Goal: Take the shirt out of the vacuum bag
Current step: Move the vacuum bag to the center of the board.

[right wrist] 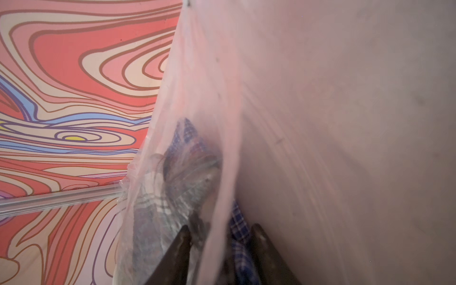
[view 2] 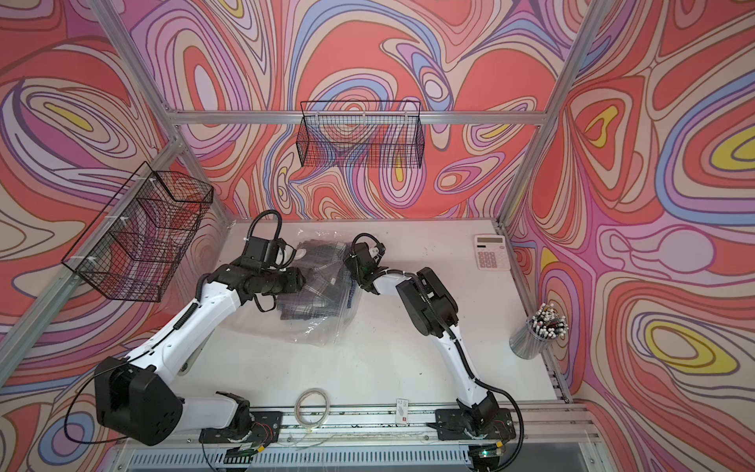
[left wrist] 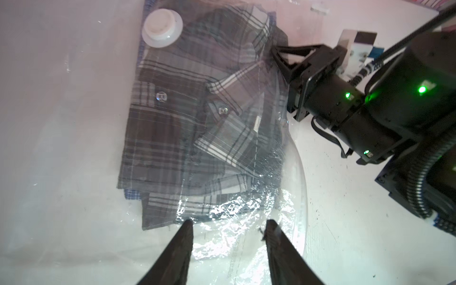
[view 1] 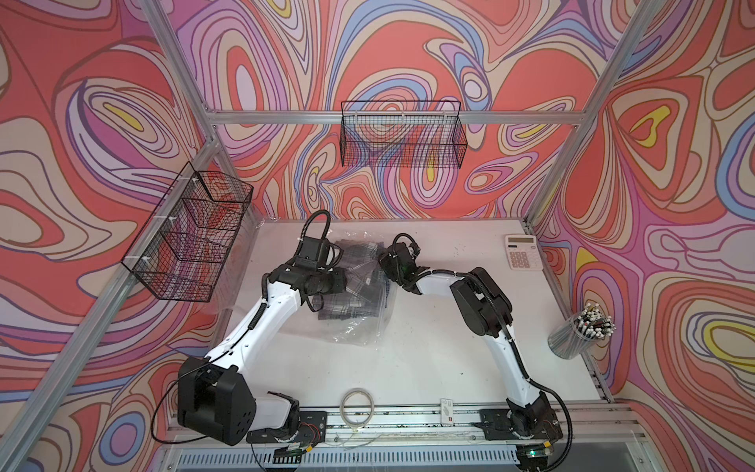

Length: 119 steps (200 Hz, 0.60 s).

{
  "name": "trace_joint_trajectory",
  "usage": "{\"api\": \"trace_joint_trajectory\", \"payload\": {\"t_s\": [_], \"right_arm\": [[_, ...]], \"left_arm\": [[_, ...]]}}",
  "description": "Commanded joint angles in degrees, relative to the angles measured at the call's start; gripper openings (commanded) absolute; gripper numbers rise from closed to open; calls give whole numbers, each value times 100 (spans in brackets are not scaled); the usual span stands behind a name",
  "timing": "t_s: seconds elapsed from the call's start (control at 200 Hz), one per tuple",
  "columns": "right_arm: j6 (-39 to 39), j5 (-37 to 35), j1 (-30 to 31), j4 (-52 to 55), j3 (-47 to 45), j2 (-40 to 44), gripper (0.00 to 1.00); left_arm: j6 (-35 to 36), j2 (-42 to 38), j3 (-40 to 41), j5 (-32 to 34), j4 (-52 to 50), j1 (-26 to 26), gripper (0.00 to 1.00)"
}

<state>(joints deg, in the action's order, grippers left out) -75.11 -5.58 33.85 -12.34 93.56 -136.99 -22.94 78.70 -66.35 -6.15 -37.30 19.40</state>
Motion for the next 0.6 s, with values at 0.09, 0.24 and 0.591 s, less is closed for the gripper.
{"api": "trace_joint_trajectory", "payload": {"t_s": [0.09, 0.24, 0.591], "right_arm": [[1034, 621, -469, 1345, -221, 496, 60], [2029, 894, -897, 2047, -634, 1288, 63], [3757, 1390, -1487, 2959, -2098, 3337, 62]], "left_arm": [[-171, 625, -546, 368, -160, 795, 52], [-116, 1148, -1032, 545, -194, 1314, 52], [159, 2316, -1804, 1146, -465, 2298, 55]]}}
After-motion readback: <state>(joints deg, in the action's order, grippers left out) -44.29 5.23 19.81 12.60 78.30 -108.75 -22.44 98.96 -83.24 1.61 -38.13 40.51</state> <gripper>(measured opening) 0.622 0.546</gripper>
